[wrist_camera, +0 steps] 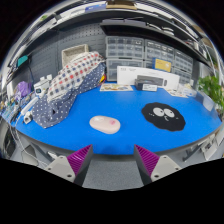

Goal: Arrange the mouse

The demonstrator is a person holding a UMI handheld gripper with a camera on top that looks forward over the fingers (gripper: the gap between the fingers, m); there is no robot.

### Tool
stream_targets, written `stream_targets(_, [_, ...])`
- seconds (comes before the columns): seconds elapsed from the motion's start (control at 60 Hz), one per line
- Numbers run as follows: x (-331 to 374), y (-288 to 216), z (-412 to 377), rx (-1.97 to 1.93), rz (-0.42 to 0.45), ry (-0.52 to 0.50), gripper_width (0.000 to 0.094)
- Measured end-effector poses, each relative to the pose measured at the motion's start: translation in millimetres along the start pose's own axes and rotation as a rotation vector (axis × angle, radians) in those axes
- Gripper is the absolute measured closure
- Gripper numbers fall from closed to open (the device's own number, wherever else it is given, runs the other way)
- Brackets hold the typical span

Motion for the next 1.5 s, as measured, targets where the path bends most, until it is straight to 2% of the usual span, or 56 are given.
stream_targets(0.2, [-48.8, -34.4, -2.0, 0.027, -0.06, 0.002, 0.012])
stream_targets(0.45, [-99.0, -87.3, 0.3, 0.014, -0.073, -0.008, 0.0135])
stream_targets(0.683, [-124.5, -116.0, -2.4, -0.023, -0.088, 0.021, 0.0311])
stream_targets(0.8, [-124.9, -116.0, -0.3, -0.044, -0.093, 0.033, 0.045])
stream_targets(0.95, [-122.8, -117.6, 1.9, -0.081, -0.124, 0.0, 0.0496])
stream_targets(1.067, [-124.2, -119.2, 0.5, -0.053, -0.156, 0.032, 0.058])
stream_targets(1.1, [-124.2, -119.6, 0.0, -0.046, -0.162, 0.038, 0.0545])
stream_targets(1.117, [-124.5, -120.3, -0.1, -0.047, -0.159, 0.039, 0.0609])
stream_targets(1.267, [-122.8, -128.5, -0.5, -0.042, -0.182, -0.011, 0.0613])
stream_targets(1.383, [-92.4, -167.6, 2.8, 0.03, -0.118, -0.059, 0.0611])
stream_targets(1.5, [-42.7, -225.1, 27.0, 0.082, 0.014, -0.067, 0.0609])
Point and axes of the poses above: the point between the fingertips, and its own axes, seen from behind it with the camera up: z to the right, y down, x backward, against the way the camera looks, the point moved 10 cm from there along x, backward, against the way the camera looks, and after that the axes turned 12 degrees about -z, right-handed, at the moved point
